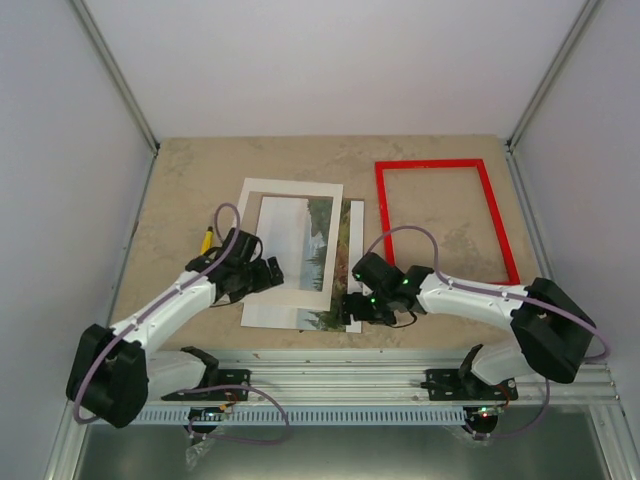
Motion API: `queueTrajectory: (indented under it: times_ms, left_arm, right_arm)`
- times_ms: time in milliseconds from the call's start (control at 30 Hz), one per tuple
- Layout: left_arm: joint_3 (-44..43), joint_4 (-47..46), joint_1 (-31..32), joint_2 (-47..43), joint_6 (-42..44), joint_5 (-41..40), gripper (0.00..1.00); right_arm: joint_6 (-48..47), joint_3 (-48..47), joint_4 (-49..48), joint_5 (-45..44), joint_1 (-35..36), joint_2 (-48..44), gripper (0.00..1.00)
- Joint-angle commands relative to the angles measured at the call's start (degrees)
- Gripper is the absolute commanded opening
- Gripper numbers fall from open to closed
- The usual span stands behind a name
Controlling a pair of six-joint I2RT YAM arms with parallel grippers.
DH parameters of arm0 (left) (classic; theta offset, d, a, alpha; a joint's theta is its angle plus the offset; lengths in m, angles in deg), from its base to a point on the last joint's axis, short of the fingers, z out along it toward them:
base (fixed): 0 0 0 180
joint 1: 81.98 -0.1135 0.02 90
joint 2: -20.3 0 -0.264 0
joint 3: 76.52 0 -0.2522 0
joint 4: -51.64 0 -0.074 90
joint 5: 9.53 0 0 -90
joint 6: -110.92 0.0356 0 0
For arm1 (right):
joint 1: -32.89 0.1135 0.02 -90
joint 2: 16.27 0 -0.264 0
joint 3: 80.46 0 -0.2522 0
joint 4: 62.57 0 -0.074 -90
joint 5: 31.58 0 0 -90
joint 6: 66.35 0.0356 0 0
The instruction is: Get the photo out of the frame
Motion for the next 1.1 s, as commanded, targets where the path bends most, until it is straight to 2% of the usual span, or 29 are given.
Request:
queueTrajectory:
  times_ms: [0,233,467,867,1067]
  left_arm:
    - [1.6,5.8,-1.2,-4.8,-6.4,-4.0,1.0]
    - [4.7,7.9,-1.2,-7.5,-12.4,-5.0,1.0]
    - [5.4,7.5,-1.2,-3.6,-13.8,-5.8,1.0]
    - [8.4,2.8,-1.0,-2.4,-13.5,1.2,1.0]
    - [7.4,-0.1,3.2,-1.9,-16.0,3.3,1.0]
  right_arm:
    - [-2.3,-0.3,-2.7,-0.5,0.3,1.1,0.96]
    - [-5.8,1.0,-5.8,1.5,0.3,2.3,0.96]
    - [-7.9,0.4,-5.3,1.3,0.2,3.8,0.96]
    - [-8.2,-0.3,-2.6,-1.0,-0.6,3.7,0.96]
    - [-8.2,-0.9,-2.4,-0.3,-2.1,3.0,0.96]
